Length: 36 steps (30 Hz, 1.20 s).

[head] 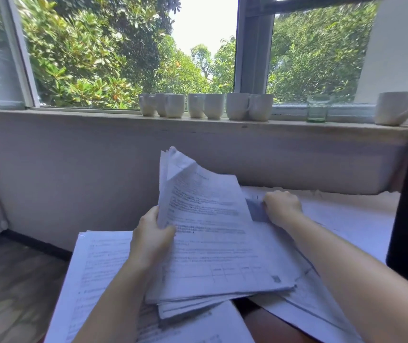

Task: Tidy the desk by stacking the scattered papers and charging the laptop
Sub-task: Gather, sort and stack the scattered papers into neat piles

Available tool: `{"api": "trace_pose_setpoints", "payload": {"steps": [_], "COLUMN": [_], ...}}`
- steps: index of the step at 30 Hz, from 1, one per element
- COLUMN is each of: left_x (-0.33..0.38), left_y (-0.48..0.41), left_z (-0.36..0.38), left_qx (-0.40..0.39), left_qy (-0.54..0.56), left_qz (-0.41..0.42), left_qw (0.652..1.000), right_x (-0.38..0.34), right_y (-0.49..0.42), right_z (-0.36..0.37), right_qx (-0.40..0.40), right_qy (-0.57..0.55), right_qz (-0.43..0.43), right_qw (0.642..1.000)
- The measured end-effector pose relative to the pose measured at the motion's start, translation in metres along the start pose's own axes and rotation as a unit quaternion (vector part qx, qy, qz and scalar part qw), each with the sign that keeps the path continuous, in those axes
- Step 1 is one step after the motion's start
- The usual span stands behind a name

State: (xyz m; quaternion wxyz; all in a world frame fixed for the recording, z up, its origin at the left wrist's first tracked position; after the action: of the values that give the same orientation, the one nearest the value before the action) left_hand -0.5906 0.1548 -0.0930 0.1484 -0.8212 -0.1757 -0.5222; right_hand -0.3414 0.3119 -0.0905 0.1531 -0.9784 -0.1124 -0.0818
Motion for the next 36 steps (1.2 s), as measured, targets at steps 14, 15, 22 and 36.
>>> {"api": "trace_pose_setpoints", "payload": {"steps": [14, 15, 22, 36], "left_x": [-0.015, -0.018, -0.019, -0.029], "left_y": [-0.009, -0.011, -0.012, -0.024], "left_z": [0.004, 0.007, 0.014, 0.011], "left_qx": [-0.030, -0.046, -0.100, -0.083], "left_qy": [-0.015, -0.019, 0.026, -0.015], "left_qz": [-0.048, -0.055, -0.048, -0.056], "left_qw": [0.998, 0.997, 0.993, 0.995], "right_x": [-0.038, -0.053, -0.132, -0.087], "right_y": [0.030, 0.036, 0.050, 0.061], "right_z": [-0.113, -0.112, -0.099, -0.053], "right_qx": [0.044, 0.012, -0.124, -0.089], "right_qy": [-0.107, -0.130, -0.284, -0.298], "right_qz": [-0.049, -0.085, -0.159, -0.113], "right_qw": [0.992, 0.988, 0.937, 0.944]}}
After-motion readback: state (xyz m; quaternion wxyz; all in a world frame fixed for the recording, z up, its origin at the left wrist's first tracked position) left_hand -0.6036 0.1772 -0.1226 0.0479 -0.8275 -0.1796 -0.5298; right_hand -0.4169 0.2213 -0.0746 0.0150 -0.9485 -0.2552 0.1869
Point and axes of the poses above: each hand's wrist, its own y-axis away from the middle knuckle, its own z-axis out of the palm, x = y × z, the point moved 2 cm from there along -y, towards the middle knuckle, and after that the axes turned 8 degrees about -z, right-handed, at the moved point
